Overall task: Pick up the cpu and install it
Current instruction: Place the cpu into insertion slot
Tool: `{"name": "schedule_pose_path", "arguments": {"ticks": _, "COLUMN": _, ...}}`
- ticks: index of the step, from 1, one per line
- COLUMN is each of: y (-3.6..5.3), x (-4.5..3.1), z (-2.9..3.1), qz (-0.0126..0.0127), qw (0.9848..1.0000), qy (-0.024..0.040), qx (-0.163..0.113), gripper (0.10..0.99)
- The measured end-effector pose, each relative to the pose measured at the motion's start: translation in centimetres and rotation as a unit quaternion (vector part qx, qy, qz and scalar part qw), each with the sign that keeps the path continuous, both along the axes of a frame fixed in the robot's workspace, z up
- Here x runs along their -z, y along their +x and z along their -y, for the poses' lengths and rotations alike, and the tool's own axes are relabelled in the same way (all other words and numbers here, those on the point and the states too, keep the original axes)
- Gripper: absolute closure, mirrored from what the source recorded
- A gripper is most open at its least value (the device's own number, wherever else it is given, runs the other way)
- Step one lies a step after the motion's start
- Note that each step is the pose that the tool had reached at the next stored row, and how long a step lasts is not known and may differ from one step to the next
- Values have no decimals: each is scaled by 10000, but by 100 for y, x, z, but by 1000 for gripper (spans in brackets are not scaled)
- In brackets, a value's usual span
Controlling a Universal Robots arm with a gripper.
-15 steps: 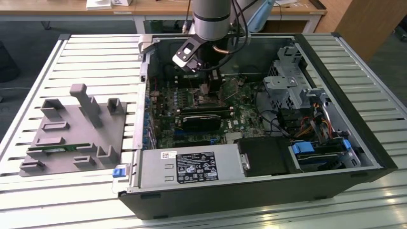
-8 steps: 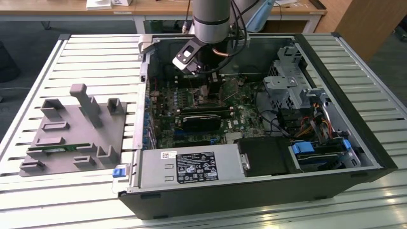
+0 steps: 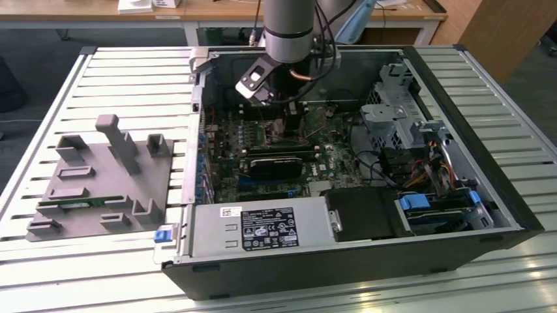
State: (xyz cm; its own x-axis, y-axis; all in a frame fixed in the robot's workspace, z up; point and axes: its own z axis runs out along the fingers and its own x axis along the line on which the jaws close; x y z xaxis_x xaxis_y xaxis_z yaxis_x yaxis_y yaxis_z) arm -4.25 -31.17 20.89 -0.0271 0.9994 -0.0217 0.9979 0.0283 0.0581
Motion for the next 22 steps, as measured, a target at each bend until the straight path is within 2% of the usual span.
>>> {"name": "schedule_pose_path", "arguments": {"ticks": 10, "y": -20, "x": 68, "z": 0, "qz": 0, "qw": 9999, "qy": -1, "qx": 153, "gripper": 545}}
{"name": "schedule_pose_path", "arguments": {"ticks": 22, "y": -22, "x": 152, "z": 0, "qz": 0, "qw": 9999, "qy": -1, "qx": 155, "gripper": 545}}
